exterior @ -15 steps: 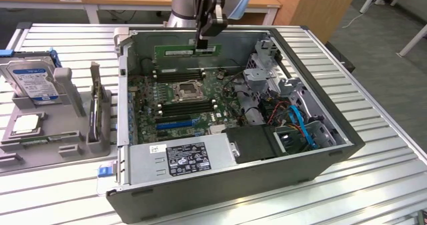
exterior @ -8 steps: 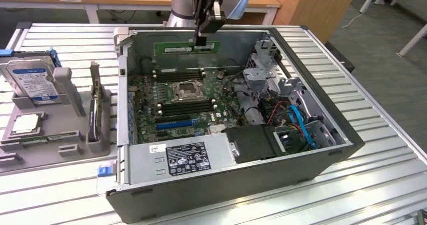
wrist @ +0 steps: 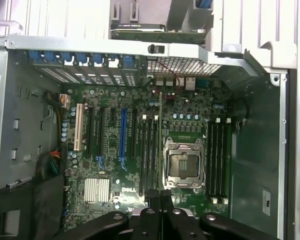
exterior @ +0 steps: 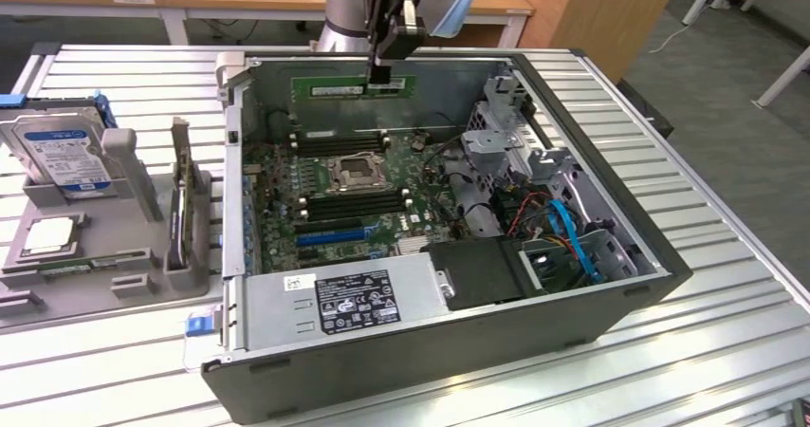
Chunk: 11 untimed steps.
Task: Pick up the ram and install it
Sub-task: 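Pick up the ram and move it above insertion slot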
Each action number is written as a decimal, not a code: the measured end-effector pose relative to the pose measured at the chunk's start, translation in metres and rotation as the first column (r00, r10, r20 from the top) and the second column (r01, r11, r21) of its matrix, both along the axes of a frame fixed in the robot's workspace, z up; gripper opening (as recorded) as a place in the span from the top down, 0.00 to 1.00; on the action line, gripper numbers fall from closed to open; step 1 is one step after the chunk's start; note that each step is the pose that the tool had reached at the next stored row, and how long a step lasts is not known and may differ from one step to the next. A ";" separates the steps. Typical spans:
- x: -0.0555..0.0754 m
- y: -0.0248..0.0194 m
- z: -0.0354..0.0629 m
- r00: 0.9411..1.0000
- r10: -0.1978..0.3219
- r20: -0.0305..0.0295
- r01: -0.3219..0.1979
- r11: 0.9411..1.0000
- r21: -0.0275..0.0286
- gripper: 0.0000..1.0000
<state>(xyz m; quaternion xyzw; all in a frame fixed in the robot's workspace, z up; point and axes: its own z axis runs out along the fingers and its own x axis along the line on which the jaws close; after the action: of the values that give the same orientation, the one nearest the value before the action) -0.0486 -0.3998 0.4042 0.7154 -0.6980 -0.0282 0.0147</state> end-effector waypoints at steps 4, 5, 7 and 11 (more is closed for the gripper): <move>0.000 0.0037 -0.0001 1.000 0.000 0.000 0.000 1.000 0.000 0.89; 0.000 0.0045 -0.0001 1.000 0.000 0.000 0.000 1.000 0.000 0.89; 0.000 0.0053 0.0000 1.000 0.000 0.000 0.000 1.000 0.000 0.89; 0.000 0.0054 -0.0001 1.000 0.000 0.000 0.000 1.000 0.000 0.89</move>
<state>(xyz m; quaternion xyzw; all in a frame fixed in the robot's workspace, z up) -0.0486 -0.3944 0.4041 0.7154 -0.6980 -0.0282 0.0147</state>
